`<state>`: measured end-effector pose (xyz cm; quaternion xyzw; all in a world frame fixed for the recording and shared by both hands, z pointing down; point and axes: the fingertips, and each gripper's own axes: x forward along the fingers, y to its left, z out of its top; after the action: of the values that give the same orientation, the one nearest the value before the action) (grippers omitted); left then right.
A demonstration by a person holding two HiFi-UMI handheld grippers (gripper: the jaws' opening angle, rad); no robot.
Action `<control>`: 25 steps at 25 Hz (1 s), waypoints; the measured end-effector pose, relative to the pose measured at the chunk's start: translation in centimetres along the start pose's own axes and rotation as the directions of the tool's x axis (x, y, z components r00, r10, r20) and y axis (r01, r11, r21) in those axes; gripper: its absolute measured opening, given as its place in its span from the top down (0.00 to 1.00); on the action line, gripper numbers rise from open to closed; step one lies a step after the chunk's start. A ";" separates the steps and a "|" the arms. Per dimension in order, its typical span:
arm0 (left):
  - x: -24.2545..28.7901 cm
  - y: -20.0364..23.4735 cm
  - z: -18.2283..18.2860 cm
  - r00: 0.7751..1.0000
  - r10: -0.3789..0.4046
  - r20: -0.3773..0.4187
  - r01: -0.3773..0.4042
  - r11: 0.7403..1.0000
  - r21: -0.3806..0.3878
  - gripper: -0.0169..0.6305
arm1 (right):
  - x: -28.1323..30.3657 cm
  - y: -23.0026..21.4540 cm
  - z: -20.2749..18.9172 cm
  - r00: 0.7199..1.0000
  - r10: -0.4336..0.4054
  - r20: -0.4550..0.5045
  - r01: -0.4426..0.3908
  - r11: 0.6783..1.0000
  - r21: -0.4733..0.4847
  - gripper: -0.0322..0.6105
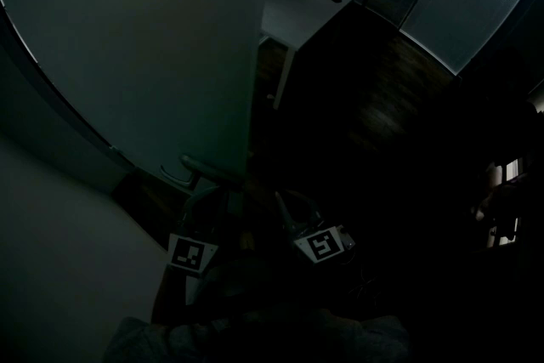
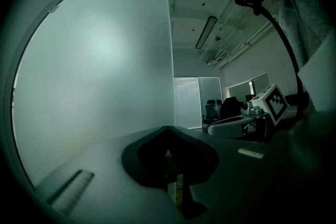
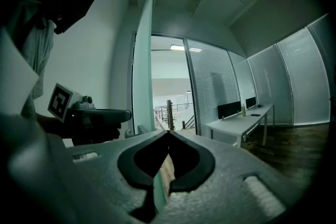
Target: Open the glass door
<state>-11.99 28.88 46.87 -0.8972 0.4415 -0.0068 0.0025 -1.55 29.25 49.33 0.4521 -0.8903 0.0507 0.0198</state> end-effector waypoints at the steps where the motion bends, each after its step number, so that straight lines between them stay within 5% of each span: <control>1: 0.0 0.0 0.0 1.000 0.001 0.000 -0.001 1.000 0.000 0.97 | 0.0 0.1 0.0 1.000 0.001 -0.001 -0.001 1.000 0.000 0.95; 25: 0.0 0.1 -0.3 1.000 0.003 -0.005 -0.003 1.000 0.031 0.97 | 0.6 0.1 -0.2 1.000 0.008 0.001 -0.008 1.000 0.019 0.95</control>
<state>-12.07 28.79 47.17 -0.8964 0.4426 -0.0160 0.0152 -2.00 28.90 49.53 0.4486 -0.8917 0.0590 0.0149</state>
